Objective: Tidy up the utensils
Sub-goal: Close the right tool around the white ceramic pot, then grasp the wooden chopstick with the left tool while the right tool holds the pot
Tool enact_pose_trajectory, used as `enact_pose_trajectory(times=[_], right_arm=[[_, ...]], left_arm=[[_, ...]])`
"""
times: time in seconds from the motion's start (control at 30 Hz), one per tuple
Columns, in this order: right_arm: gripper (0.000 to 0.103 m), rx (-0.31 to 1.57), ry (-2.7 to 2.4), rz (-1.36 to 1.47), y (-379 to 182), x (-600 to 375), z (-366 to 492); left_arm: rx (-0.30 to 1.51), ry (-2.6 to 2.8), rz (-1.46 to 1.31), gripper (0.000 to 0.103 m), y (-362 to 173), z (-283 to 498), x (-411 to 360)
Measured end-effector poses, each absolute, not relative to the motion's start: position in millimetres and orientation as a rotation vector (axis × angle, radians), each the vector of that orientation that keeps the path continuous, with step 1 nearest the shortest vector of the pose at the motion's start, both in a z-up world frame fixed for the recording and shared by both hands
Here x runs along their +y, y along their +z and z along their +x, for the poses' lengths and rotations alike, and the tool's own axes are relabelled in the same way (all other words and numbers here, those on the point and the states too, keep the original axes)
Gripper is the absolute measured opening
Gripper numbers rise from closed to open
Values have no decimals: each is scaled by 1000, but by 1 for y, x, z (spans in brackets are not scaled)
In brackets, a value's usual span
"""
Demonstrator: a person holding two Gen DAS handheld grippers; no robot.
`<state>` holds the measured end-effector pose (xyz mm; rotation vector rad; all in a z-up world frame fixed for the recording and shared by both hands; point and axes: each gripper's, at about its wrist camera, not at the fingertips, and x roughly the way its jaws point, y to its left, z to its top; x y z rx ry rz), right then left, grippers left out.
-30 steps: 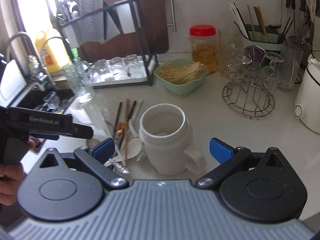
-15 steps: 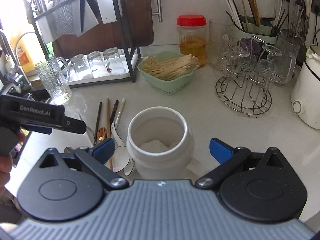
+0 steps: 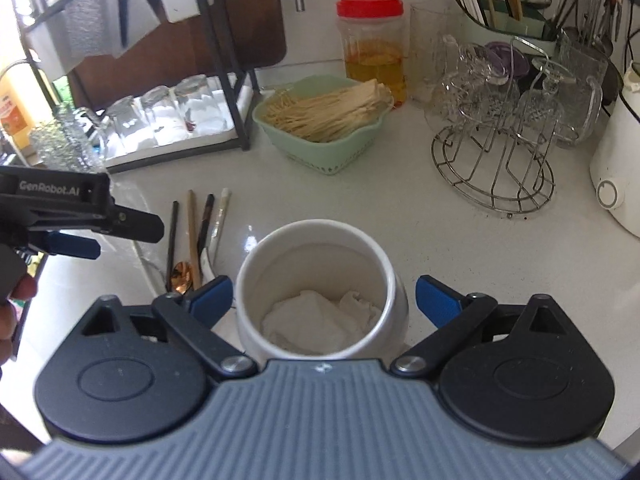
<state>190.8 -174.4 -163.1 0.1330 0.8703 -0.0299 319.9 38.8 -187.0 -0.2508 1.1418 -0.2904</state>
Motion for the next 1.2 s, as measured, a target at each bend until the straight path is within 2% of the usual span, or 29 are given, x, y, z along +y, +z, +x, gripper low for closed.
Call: enact_pose_trajectory(times=[0.1,0.17,0.3,0.47,0.87,0.97,1.2], right_arm=[[90,886,-25,128,-166,-172,194],[91,893,-24,117,-166,-171,196],[91,903,-15,115,-166,-171,197],[90,917,-8,110,-166,-172,198],[90,939,-24,120,-165,-174,197],[90,939,-29,123,-165,-173,197],[90,941,-41,131,-165,-173,196]], left_arm=[[1143,-304,-254,100,-190,329,37],[1152,-304,-257,93,-193,336,35],[1173,-306,-279,85,-202,349,30],[1213,-293,-290,64,-214,370,22],[1215,-236,-202,27,-221,400,9],[1209,-207,-191,22,-221,400,11],[1224,-190,-197,22,-228,400,18]])
